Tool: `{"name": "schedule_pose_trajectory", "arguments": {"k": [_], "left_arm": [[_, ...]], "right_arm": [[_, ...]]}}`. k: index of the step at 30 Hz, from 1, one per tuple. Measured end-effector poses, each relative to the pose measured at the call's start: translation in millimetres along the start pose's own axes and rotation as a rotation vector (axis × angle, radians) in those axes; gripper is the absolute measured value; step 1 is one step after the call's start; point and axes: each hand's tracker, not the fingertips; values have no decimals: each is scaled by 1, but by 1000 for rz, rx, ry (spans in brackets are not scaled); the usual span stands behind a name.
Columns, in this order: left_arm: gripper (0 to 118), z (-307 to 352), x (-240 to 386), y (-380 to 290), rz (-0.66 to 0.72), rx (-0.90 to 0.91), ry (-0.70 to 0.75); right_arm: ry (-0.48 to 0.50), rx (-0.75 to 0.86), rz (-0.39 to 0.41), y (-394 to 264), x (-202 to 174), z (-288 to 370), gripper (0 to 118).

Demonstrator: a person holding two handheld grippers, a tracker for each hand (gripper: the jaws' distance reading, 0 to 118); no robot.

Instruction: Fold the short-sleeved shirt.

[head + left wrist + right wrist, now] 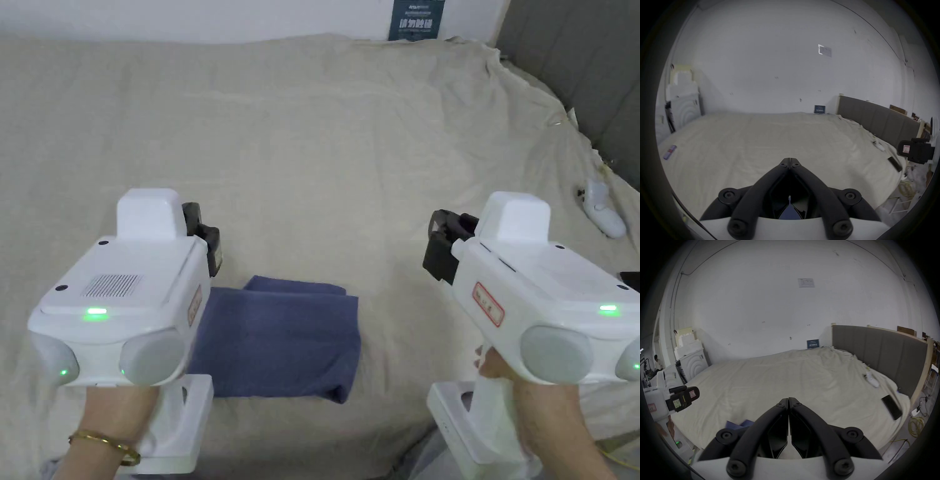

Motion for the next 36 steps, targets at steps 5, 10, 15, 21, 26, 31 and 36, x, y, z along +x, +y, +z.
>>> {"name": "schedule_pose_trajectory", "arguments": {"k": [5,10,15,21,26,31,36], "left_arm": [[0,15,-16,-17,-28,-12,49],[0,19,-28,-29,-2,-49,52],[0,22,-37,-36,7,-70,52],[0,16,-44,-41,18,-102,49],[0,0,-52,-41,54,-144,10],[35,-44,-83,-37,230,-350,-233],[118,-101,-106,-49,320,-630,-468]], "right_arm": [[101,-35,-16,-34,-52,-32,0],[140,-109,61,-85,-99,-65,0],[123,-267,62,-132,-115,-92,0],[99,-351,19,-166,-116,-106,0],[109,-322,40,-171,-114,-104,0],[114,-335,17,-167,-112,-104,0],[127,-341,18,-166,-110,-104,0]]}}
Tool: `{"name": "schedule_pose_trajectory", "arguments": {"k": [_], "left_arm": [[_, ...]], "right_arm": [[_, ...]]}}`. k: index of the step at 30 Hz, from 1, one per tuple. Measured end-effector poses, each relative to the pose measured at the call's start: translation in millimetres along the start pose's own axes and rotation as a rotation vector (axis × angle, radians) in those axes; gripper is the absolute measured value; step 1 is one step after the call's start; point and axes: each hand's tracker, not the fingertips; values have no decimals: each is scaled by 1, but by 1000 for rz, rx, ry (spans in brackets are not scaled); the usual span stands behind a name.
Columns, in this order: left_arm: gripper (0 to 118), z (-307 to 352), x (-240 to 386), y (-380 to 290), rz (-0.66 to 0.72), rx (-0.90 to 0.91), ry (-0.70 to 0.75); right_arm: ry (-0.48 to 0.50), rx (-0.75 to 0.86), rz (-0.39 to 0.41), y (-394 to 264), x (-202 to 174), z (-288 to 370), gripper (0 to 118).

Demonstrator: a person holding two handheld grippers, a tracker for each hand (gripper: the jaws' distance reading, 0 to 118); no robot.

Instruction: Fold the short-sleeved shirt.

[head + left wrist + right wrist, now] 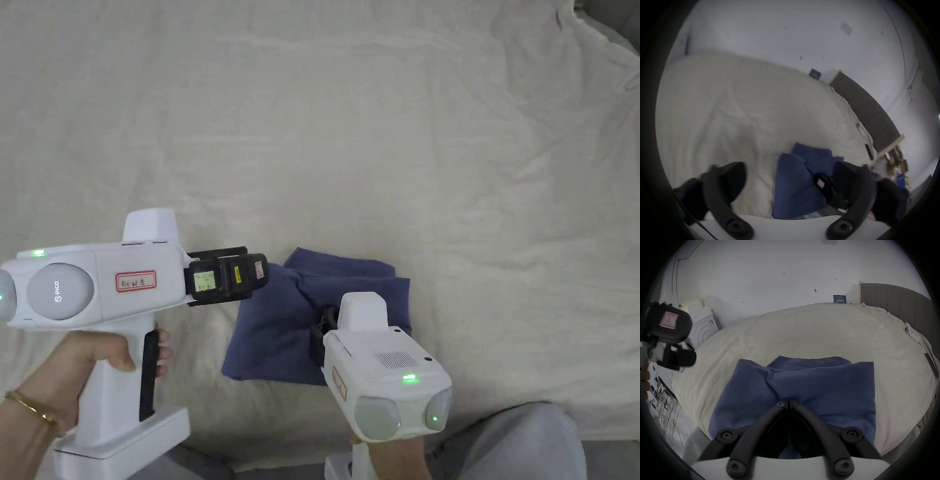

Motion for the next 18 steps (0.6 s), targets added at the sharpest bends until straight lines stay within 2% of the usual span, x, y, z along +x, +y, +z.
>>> {"name": "schedule_pose_trajectory", "arguments": {"k": [2,5,7,9,11,15,16,17,18], "left_arm": [[118,-12,-12,3,-13,-83,-61],[118,-34,-31,3,94,-232,-156],[110,-45,-41,-1,146,-270,-238],[100,-55,-45,-3,153,-303,-253],[95,-67,-45,-6,128,-333,-205],[93,-70,-40,-4,104,-319,-240],[83,-72,-38,-3,103,-316,-240],[63,-79,-35,-3,103,-316,-235],[39,-87,-33,-5,92,-335,-162]], "right_arm": [[4,-3,-3,0,0,0,0],[3,-7,-7,1,0,0,0],[5,-9,-11,1,1,0,0],[10,-11,-14,2,1,0,0],[14,-14,-22,3,2,0,0],[20,-18,-31,4,3,0,0],[20,-19,-33,4,3,0,0],[21,-21,-33,4,3,-1,0],[21,-23,-33,5,4,-1,0]]}}
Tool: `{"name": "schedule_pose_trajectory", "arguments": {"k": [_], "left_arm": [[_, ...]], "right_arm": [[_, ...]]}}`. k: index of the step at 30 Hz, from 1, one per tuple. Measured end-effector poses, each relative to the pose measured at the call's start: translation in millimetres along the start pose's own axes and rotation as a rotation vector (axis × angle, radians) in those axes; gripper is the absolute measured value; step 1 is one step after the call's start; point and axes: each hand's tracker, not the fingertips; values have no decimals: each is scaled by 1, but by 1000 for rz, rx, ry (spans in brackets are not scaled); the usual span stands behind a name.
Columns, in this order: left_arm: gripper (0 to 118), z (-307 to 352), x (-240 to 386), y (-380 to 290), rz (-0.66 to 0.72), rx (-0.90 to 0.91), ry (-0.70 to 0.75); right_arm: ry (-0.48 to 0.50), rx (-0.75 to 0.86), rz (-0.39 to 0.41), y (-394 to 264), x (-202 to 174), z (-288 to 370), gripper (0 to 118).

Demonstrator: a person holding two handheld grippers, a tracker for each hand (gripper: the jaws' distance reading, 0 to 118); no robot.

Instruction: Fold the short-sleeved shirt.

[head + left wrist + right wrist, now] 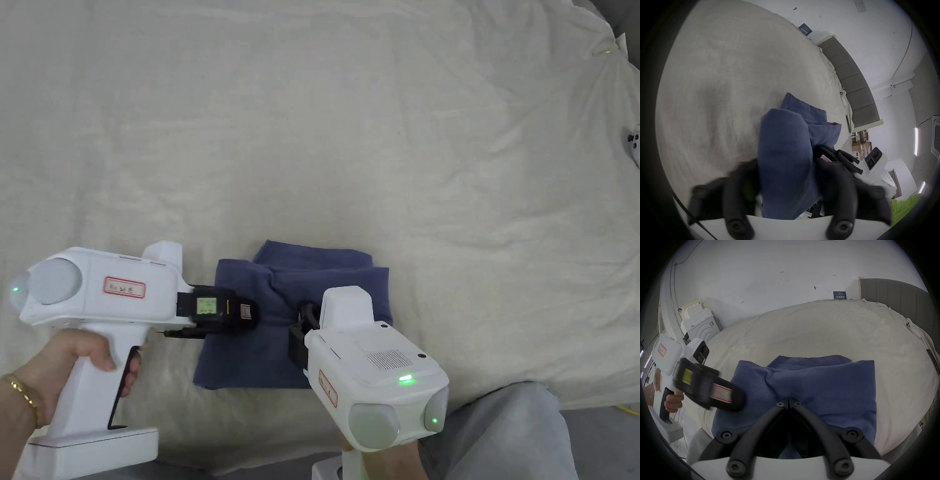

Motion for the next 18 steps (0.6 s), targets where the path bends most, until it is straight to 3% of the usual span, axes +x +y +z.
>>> {"name": "schedule_pose_trajectory", "arguments": {"k": [4,8,12,15,18], "left_arm": [[31,3,5,-4,3,17,-25],[22,2,30,1,91,4,135],[19,16,64,8,41,-3,213],[18,45,74,11,-1,17,182],[18,87,70,15,-63,35,281]], "right_arm": [[8,-9,-19,2,3,-1,0],[18,-45,20,19,1,8,0],[59,86,80,54,9,54,0],[29,192,115,87,22,89,0],[0,247,133,122,38,120,0]]}}
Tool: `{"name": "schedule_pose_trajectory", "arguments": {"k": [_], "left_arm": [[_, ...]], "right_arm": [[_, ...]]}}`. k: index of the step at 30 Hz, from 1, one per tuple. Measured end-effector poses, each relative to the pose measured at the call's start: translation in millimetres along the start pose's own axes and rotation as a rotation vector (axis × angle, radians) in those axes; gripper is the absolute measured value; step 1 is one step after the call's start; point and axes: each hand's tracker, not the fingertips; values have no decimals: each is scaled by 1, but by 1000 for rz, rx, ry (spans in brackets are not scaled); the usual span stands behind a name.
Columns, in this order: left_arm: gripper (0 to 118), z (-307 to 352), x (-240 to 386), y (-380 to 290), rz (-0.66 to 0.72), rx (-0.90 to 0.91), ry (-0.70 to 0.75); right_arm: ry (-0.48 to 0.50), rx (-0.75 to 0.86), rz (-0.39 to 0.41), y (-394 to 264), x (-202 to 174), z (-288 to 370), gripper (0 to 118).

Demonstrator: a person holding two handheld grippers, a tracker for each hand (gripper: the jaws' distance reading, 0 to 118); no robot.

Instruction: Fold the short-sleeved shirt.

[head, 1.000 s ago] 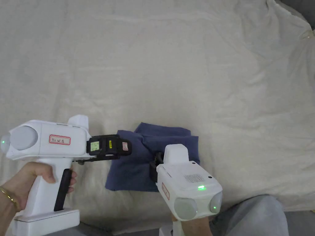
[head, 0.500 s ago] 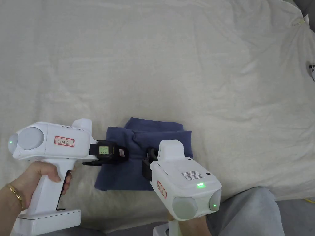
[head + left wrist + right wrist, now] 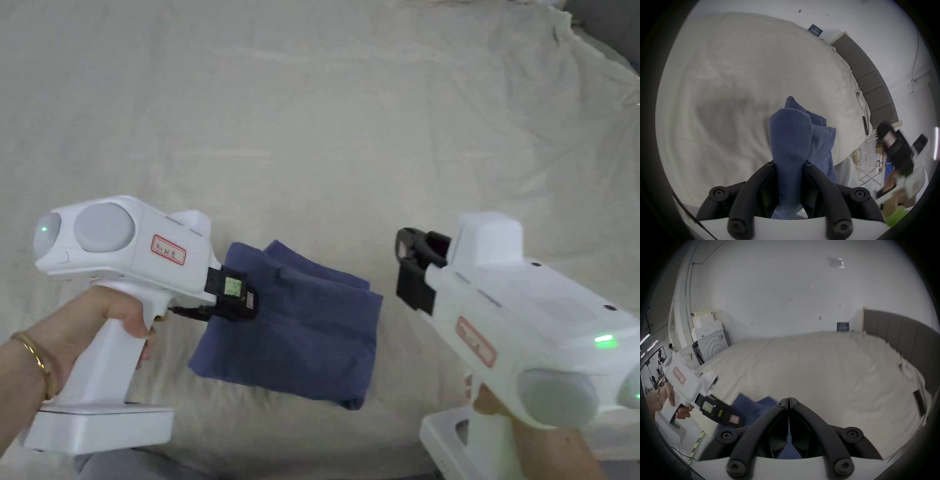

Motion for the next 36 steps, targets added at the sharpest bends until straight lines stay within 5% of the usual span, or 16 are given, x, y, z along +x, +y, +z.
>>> {"name": "schedule_pose_trajectory", "arguments": {"k": [6,10,18,22,23,27,28,32,36], "left_arm": [[18,71,-88,4,58,15,276],[18,102,-158,5,133,13,490],[18,139,-279,10,329,-50,732],[20,145,-312,13,293,-90,908],[26,146,-316,11,256,-75,960],[107,157,-317,1,219,44,1035],[118,162,-315,-1,226,74,1043],[118,192,-278,-5,185,264,1177],[118,228,-204,-6,85,606,1150]], "right_arm": [[-62,148,58,57,27,39,0],[-198,198,151,79,36,46,0],[-318,210,64,88,48,45,0],[-352,140,103,80,42,38,0],[-353,135,109,78,40,36,0],[-346,118,74,75,38,29,0],[-343,115,67,75,38,29,0],[-319,134,46,80,40,35,0],[-309,176,75,87,39,42,0]]}}
